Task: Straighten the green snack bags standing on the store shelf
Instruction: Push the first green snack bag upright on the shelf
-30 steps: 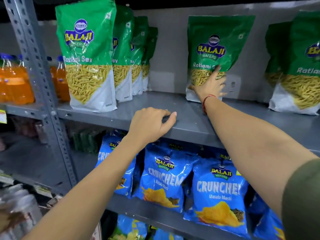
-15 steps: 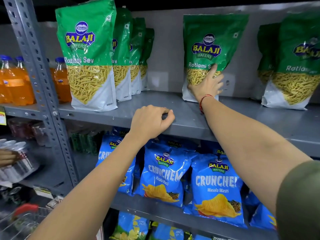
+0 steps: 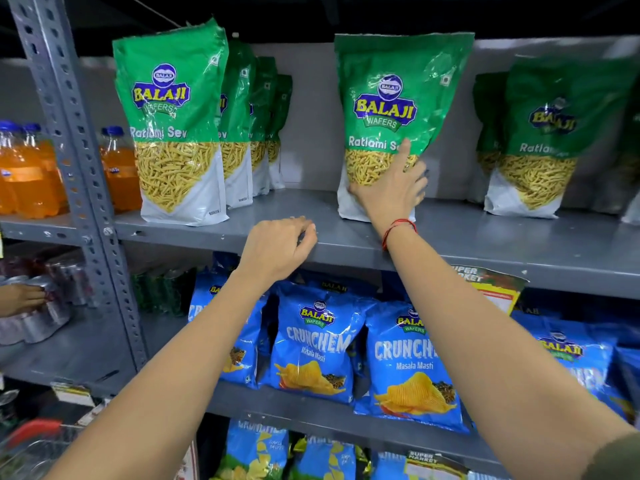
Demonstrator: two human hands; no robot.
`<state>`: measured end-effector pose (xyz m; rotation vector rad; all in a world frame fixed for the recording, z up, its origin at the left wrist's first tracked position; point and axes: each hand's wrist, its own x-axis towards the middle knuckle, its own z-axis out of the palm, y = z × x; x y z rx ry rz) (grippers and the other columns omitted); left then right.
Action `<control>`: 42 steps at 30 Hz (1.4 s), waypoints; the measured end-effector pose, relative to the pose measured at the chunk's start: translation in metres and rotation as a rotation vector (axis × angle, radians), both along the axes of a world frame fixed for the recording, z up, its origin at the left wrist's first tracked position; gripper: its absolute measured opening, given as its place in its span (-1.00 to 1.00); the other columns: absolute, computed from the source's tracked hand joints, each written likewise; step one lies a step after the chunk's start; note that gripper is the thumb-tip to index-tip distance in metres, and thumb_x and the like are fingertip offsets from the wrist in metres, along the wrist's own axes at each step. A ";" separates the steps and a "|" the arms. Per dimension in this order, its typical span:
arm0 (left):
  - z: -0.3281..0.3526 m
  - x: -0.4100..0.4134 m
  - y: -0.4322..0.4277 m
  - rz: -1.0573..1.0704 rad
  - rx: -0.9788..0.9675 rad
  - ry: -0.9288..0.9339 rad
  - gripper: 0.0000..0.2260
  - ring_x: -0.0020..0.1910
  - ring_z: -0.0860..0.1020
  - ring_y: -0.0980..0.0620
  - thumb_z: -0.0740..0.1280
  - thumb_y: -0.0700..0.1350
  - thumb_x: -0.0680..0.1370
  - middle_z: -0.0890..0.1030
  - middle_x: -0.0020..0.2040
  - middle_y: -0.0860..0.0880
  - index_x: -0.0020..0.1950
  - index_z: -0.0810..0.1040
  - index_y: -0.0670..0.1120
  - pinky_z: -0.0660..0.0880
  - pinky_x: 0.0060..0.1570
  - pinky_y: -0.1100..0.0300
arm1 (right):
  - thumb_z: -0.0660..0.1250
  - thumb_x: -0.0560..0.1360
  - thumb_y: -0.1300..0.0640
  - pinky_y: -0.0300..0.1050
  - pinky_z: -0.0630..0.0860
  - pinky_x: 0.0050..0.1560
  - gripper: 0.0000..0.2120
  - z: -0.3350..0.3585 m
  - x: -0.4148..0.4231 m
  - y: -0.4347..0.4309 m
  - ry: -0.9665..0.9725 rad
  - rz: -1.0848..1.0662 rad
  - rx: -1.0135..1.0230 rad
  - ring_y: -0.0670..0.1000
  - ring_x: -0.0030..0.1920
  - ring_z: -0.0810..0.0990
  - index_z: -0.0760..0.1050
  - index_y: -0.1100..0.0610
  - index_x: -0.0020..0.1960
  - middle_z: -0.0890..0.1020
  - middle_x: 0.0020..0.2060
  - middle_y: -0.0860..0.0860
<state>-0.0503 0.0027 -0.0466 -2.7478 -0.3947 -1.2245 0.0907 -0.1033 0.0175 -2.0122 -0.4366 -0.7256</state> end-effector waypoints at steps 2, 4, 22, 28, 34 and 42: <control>-0.001 -0.002 0.000 0.018 -0.006 -0.009 -0.49 -0.04 0.62 -0.09 -0.10 0.06 0.53 0.70 -0.03 -0.08 -0.05 0.61 -0.11 0.55 -0.25 0.04 | 0.50 0.22 -0.25 0.20 0.34 0.26 0.07 -0.003 -0.010 -0.004 -0.032 -0.007 0.011 0.25 0.19 0.33 0.01 0.04 0.53 0.30 0.27 0.20; -0.001 -0.003 -0.004 0.017 -0.033 -0.034 -0.57 0.03 0.63 -0.06 0.01 -0.01 0.54 0.71 0.05 -0.02 -0.09 0.64 -0.13 0.52 -0.27 0.12 | 0.50 0.21 -0.24 0.18 0.39 0.21 0.06 -0.007 -0.019 -0.009 -0.069 -0.010 0.023 0.23 0.15 0.34 0.03 0.04 0.52 0.32 0.23 0.20; -0.002 -0.002 -0.005 0.014 -0.036 -0.069 -0.61 -0.08 0.65 -0.15 0.04 -0.03 0.53 0.71 0.05 -0.08 0.09 0.64 -0.05 0.55 -0.27 0.07 | 0.44 0.23 -0.32 0.05 0.44 -0.03 0.04 -0.017 -0.071 -0.043 -0.186 -0.004 -0.016 0.17 0.09 0.35 0.03 0.02 0.53 0.35 0.17 0.16; -0.001 -0.002 -0.006 0.016 -0.050 -0.082 -0.58 -0.05 0.64 -0.16 0.02 -0.01 0.53 0.69 0.10 -0.06 0.13 0.63 -0.04 0.57 -0.21 0.05 | 0.42 0.26 -0.32 0.09 0.45 -0.01 0.02 -0.017 -0.071 -0.045 -0.168 0.028 -0.025 0.18 0.10 0.34 0.02 0.03 0.53 0.34 0.19 0.17; 0.000 -0.004 -0.009 0.006 -0.051 -0.090 -0.57 -0.02 0.62 -0.20 0.00 -0.01 0.52 0.68 0.11 -0.09 0.16 0.61 -0.05 0.52 -0.17 0.07 | 0.41 0.27 -0.34 0.11 0.47 -0.02 0.02 -0.018 -0.069 -0.048 -0.184 0.040 -0.045 0.18 0.11 0.35 0.02 0.04 0.53 0.35 0.22 0.17; -0.008 -0.007 -0.015 -0.038 -0.106 -0.223 -0.62 -0.15 0.62 -0.24 0.06 -0.03 0.54 0.71 -0.12 -0.20 0.10 0.62 -0.12 0.48 -0.22 0.06 | 0.39 0.27 -0.38 0.06 0.48 -0.07 0.04 -0.015 -0.058 -0.073 -0.207 0.165 -0.070 0.17 0.17 0.34 0.00 0.04 0.54 0.32 0.22 0.13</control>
